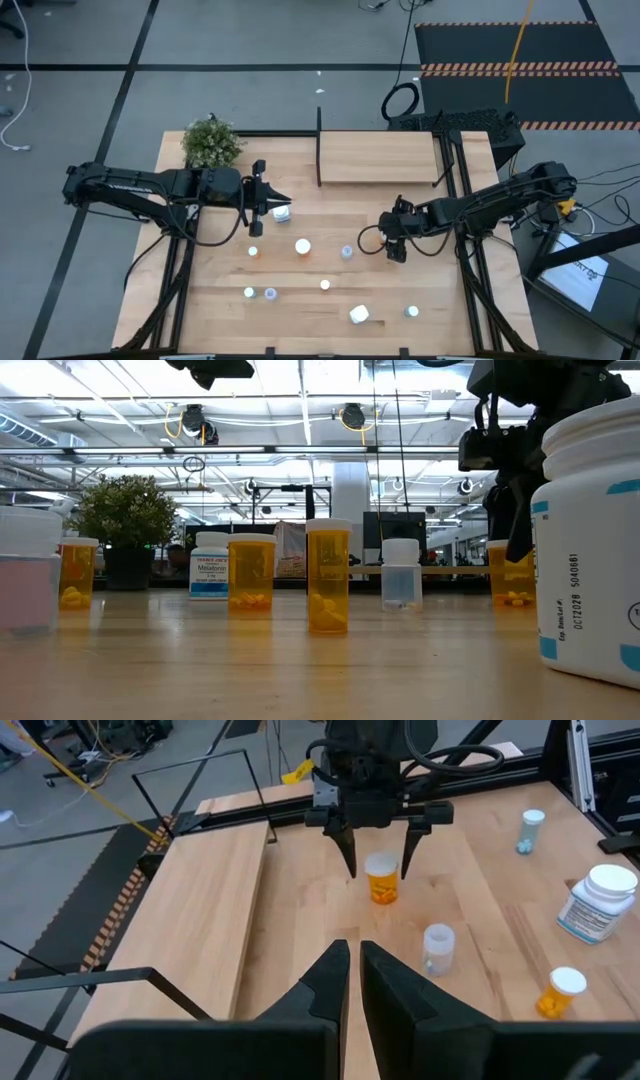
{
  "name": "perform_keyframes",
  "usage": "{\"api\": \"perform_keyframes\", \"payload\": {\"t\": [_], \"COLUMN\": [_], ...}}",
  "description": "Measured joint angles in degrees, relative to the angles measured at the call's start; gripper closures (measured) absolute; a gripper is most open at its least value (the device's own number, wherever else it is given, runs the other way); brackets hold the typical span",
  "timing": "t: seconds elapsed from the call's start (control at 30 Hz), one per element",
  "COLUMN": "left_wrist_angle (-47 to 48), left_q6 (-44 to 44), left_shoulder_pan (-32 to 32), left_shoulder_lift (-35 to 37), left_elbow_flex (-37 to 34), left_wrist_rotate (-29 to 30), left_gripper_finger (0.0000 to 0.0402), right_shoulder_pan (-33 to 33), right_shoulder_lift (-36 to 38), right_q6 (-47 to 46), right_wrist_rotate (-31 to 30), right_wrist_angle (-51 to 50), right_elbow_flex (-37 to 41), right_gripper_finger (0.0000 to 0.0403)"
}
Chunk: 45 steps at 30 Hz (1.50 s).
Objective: Pick and place medicine bottles onto shelf by color
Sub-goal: Put the right large orange pill bottle on the shelf
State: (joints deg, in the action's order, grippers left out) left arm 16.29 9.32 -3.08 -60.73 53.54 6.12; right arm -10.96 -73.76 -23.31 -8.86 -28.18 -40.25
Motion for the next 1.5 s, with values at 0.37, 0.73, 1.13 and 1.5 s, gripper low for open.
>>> {"api": "perform_keyframes", "payload": {"t": [0.37, 0.73, 1.13, 1.5], "left_wrist_angle": [-0.01, 0.00, -0.02, -0.04], "left_q6": [-0.03, 0.36, 0.66, 0.68], "left_shoulder_pan": [-0.01, 0.00, -0.01, 0.01], "left_shoulder_lift": [0.00, 0.00, 0.00, 0.00], "left_elbow_flex": [0.00, 0.00, 0.00, 0.00], "left_wrist_rotate": [0.00, 0.01, 0.00, -0.01], "left_gripper_finger": [0.0369, 0.0369, 0.0369, 0.0369], "right_shoulder_pan": [0.00, 0.00, 0.00, 0.00], "right_shoulder_lift": [0.00, 0.02, 0.04, 0.04], "right_q6": [-1.29, -1.33, -1.42, -1.33], "right_wrist_rotate": [0.11, 0.21, 0.07, 0.05], "right_wrist_angle": [0.00, -0.70, -3.65, -3.61], "right_elbow_flex": [0.00, -0.14, -1.96, -1.97], "right_gripper_finger": [0.0090, 0.0090, 0.0090, 0.0090]}}
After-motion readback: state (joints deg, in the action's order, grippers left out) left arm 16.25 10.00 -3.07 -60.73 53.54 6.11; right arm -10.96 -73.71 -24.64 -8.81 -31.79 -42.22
